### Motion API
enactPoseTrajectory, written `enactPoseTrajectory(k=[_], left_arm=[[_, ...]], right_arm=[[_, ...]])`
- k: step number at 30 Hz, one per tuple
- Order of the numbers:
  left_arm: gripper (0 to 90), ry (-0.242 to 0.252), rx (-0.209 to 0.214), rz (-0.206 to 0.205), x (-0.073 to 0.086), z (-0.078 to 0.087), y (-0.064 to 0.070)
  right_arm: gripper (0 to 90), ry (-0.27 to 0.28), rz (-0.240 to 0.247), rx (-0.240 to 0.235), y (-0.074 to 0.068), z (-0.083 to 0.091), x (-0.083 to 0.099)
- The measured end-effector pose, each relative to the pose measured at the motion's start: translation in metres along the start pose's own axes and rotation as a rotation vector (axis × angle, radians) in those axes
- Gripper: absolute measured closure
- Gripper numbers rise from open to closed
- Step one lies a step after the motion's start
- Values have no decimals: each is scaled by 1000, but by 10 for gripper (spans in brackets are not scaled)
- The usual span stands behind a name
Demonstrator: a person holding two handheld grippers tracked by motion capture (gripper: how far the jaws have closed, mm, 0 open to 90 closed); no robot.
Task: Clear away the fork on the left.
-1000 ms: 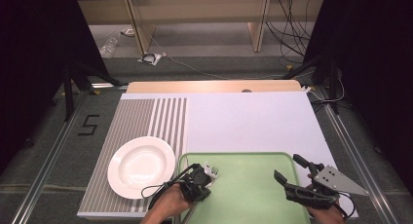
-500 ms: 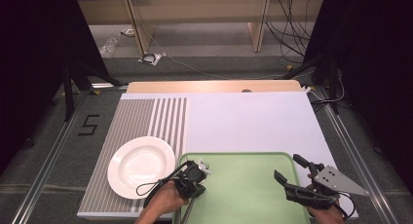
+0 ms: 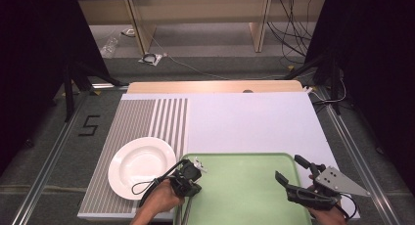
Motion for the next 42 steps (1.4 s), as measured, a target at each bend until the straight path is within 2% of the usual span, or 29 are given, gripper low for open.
enactPoseTrajectory(k=[11,14,19,22,25,28,35,42], left_arm=[[892,-7,-9,10,2,3,-5],[837,6,-1,8,1,5,-5],[628,84,38,8,-6,20,-4],[508,132,17,20,-10,29,-7],[427,179,7,33,-12,38,-9],[368,222,12,49,-13,46,-10],[254,302,-21,63,-15,60,-14],[223,357,-48,87,-12,70,-18]], right_arm=[[201,-2,5,0,0,0,0],[201,-1,2,0,0,0,0],[201,-1,1,1,0,0,0],[201,0,2,1,0,0,0],[202,1,3,1,0,0,0],[201,-1,0,3,0,0,0],[202,-1,2,2,0,0,0],[202,-5,4,4,0,0,0]])
Point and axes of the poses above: each handheld gripper's, and its own axes: z roughly backward along the jaws, x roughly out of its underside, y roughly to its right, the point moved 3 cm from there along -z, roughly forward along the jaws, and after that the axes turned 9 degrees about y, right-handed, at the moved point
